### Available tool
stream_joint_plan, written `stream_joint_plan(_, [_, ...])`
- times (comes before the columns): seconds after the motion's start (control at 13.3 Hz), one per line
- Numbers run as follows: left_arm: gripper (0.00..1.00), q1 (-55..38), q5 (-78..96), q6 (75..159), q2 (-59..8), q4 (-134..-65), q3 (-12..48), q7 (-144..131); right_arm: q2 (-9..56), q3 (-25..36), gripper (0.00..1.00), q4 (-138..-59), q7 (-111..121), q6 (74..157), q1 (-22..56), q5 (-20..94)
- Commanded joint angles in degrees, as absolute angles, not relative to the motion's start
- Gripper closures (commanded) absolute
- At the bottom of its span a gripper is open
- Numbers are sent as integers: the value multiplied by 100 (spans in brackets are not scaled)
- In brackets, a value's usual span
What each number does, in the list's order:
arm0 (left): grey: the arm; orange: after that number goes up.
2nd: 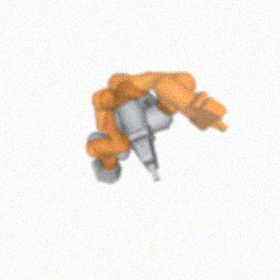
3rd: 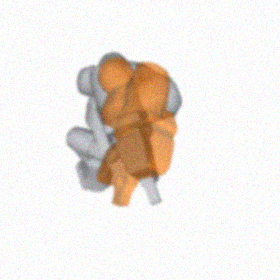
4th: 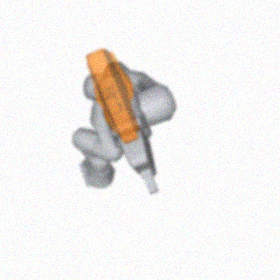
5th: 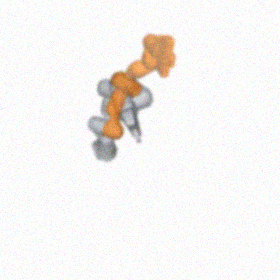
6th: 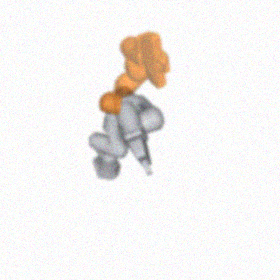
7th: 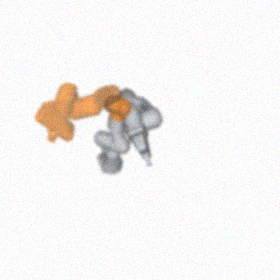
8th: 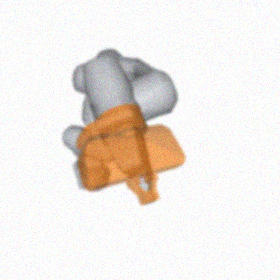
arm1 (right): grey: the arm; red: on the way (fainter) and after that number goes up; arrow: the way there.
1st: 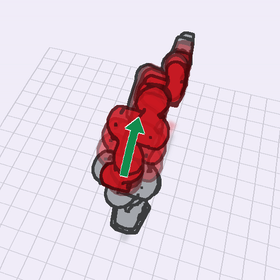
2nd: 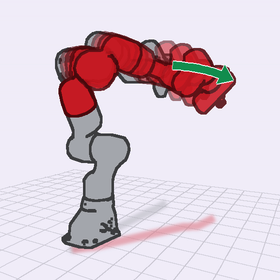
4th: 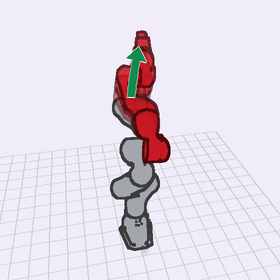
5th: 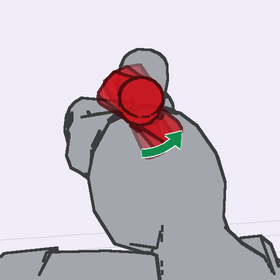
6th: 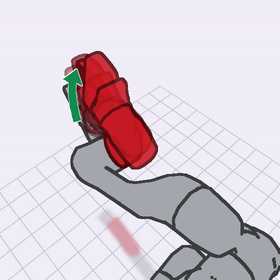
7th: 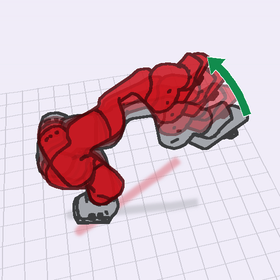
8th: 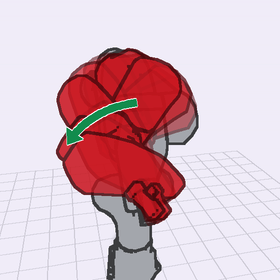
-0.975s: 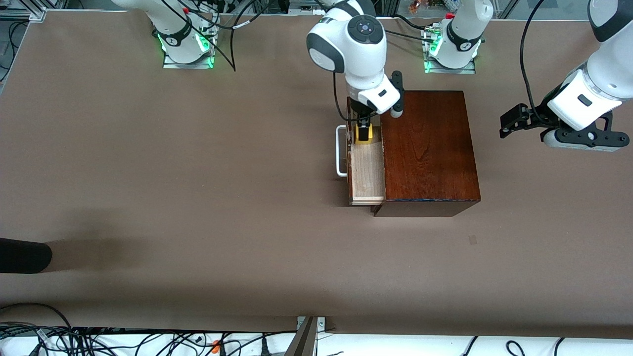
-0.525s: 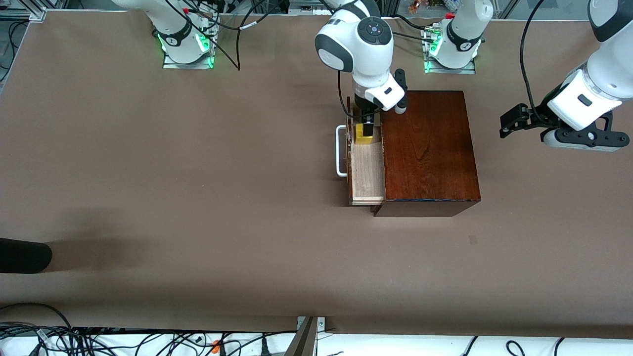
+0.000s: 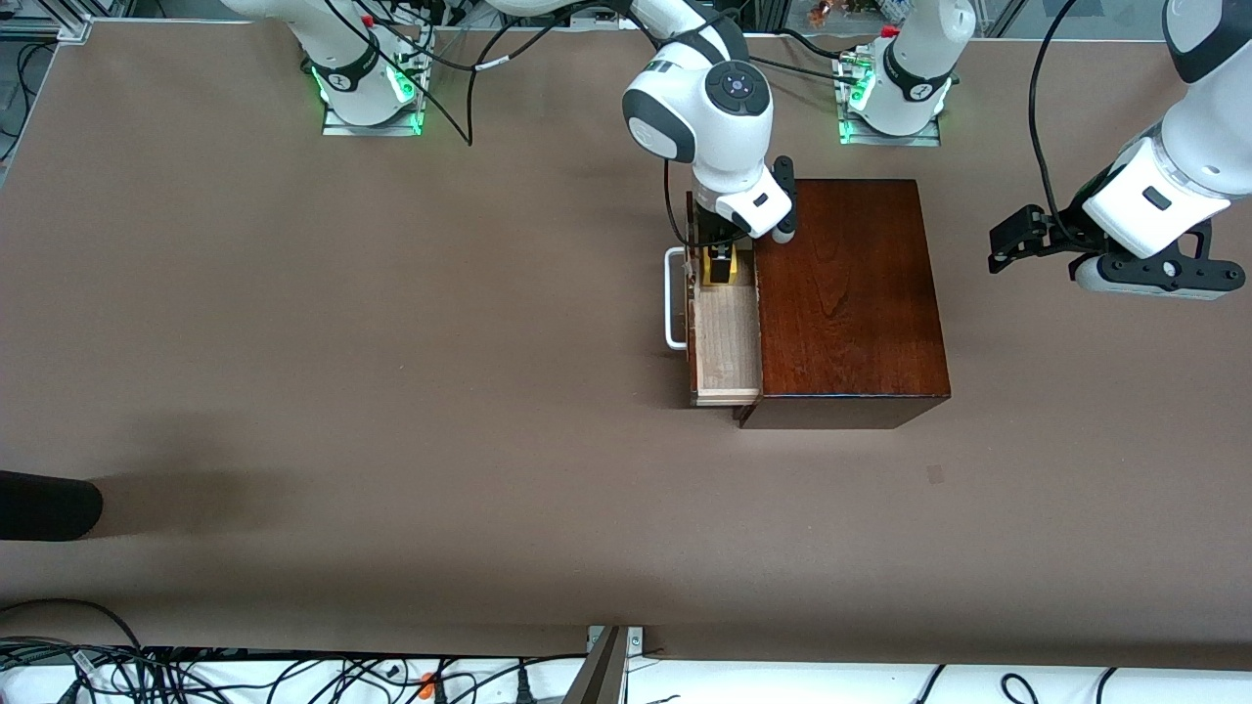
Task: Open drawer, take yellow block, close drawer
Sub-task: 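Reach the right gripper down to the yellow cube in the drawer, then close the right gripper on the yellow cube and lift it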
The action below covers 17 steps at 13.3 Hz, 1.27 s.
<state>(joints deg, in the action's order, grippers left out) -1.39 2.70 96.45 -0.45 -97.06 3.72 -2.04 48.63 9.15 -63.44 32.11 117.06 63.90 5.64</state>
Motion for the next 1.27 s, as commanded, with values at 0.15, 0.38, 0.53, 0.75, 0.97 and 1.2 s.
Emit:
stream_joint_plan(0.15, [0,-79,229,9510,-105,-9545,404,-105,4913,993,99,-6091,3191,11619,6363,492])
stream_joint_plan(0.38, [0,-79,229,9510,-105,-9545,396,-105,4808,1055,100,-5777,3208,11016,6311,510])
stream_joint_plan(0.53, [0,-79,229,9510,-105,-9545,404,-105,4694,1020,100,-5293,3199,10400,6197,562])
stream_joint_plan(0.75, [0,-79,229,9510,-105,-9545,396,-105,4124,976,100,-5238,3190,9916,5881,598])
stream_joint_plan(0.97, [0,-79,228,9519,-106,-9545,396,78,3676,1124,100,-5247,3138,9528,5267,765])
stream_joint_plan(1.2, [0,-105,229,9519,-105,-9536,404,88,3516,1282,100,-5247,3077,9028,4467,712])
